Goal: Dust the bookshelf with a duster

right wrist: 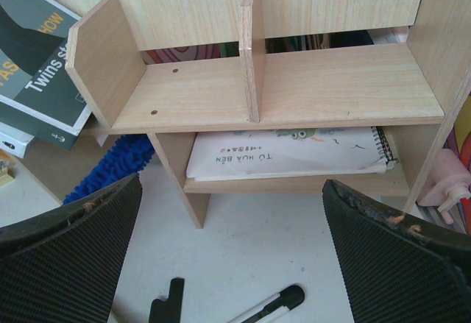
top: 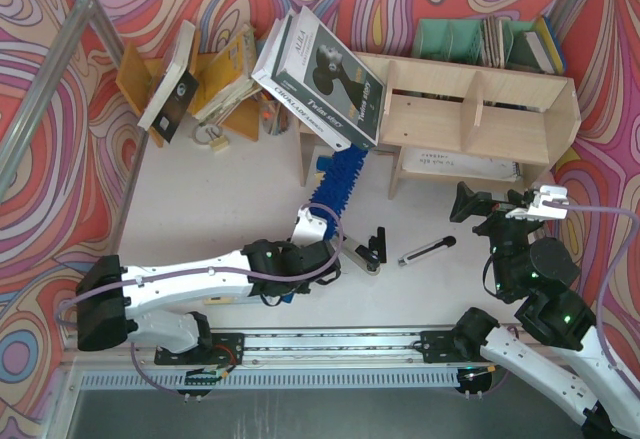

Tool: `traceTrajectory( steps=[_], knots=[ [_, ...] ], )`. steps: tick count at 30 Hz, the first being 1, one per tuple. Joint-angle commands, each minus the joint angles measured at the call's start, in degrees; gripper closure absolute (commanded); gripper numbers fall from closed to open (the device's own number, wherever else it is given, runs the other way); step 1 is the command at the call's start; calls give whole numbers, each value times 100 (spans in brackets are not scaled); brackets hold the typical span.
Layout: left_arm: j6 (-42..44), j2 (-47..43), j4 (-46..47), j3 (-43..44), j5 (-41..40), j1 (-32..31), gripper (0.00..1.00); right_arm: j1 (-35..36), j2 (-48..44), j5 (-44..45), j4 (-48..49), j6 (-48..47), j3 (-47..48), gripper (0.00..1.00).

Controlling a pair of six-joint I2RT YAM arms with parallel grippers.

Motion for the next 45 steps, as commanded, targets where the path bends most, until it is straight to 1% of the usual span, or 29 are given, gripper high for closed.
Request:
traceTrajectory(
  steps=[1,10,17,22,25,28,37,41,45],
  knots=[
    [-144,-199,-276,-193,-360,101,100,26,-62,24,45,-26,-21,1],
    [-800,-454,-573,-607,-565,540,100,23,-78,22,43,-21,-28,1],
    [-869,-374,-146,-994,22,850,100,24,-99,27,25,-4,-25,1],
    [-807,-136,125,-1039,197,894,100,23,-111,37,29,-24,-27,1],
    [-724,17,277,-967,286,896,100,23,-117,40,26,-15,-27,1],
    [-598,47,162,-765,180,896,100,23,-128,44,25,-30,-27,1],
    [-191,-807,-674,54,-691,896,100,28,-155,44,25,-31,-36,1],
    [-129,-1029,-763,198,-861,896,100,24,-155,45,32,-30,-36,1],
    [-166,-950,-685,151,-794,896,100,23,-155,44,33,-26,-36,1]
  ],
)
